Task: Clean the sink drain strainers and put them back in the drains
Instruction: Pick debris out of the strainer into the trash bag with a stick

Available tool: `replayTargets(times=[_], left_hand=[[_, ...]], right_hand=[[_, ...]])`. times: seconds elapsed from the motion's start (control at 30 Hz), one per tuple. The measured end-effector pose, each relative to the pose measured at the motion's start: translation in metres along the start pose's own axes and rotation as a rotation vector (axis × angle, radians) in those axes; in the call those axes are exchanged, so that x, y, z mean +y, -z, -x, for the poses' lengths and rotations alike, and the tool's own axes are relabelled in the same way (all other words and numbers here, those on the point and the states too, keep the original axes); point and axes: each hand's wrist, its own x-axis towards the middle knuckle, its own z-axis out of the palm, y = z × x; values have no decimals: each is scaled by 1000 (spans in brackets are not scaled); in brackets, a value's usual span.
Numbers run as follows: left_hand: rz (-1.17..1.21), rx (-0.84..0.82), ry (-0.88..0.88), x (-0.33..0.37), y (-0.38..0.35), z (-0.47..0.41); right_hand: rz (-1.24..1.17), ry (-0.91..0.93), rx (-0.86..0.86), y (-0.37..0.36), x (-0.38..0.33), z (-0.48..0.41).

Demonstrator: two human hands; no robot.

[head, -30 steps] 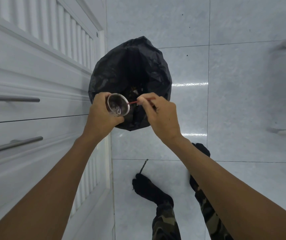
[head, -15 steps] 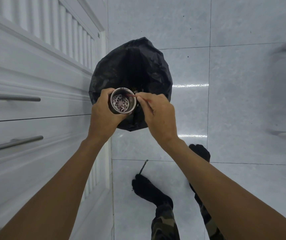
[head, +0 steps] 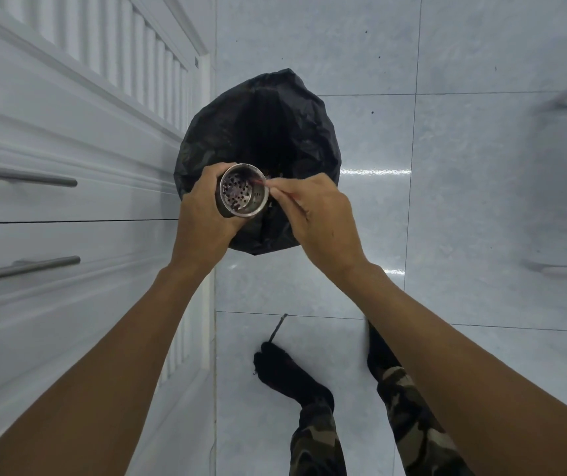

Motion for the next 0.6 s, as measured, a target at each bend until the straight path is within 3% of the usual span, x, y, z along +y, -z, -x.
replayTargets(times=[0.13, 0.27, 0.37, 0.53, 0.6], left_hand=[[-21, 13, 2, -1, -1, 0], [-22, 7, -25, -1, 1, 3], [-21, 31, -26, 1, -2, 3], [-47, 57, -11, 5, -6, 1], [-46, 69, -21, 5, -6, 0]], right_hand=[[-4, 35, -160, -4, -6, 7], [26, -33, -2, 1, -3, 8], [35, -51, -66, -5, -12, 8], [-149, -181, 114, -8, -19, 8], [-264, -227, 114, -10, -24, 7]])
